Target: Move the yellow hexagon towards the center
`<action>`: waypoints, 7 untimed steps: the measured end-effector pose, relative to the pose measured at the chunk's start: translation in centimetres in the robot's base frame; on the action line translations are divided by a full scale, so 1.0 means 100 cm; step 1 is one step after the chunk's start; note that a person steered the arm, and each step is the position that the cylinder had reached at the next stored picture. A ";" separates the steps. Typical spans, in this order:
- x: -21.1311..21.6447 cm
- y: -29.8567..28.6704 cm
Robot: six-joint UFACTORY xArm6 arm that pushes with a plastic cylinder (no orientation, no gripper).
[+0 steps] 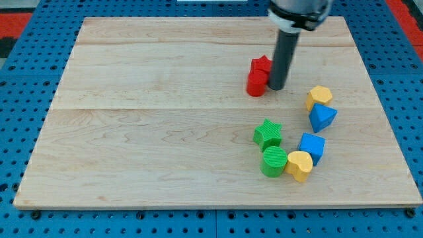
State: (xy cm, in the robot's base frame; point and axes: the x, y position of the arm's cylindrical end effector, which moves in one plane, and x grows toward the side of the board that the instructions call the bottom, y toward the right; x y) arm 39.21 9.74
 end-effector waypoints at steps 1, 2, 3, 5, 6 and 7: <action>0.018 0.004; -0.017 0.067; -0.001 0.136; 0.053 0.016; 0.058 0.011; 0.084 0.013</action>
State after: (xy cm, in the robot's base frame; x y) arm 47.66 11.05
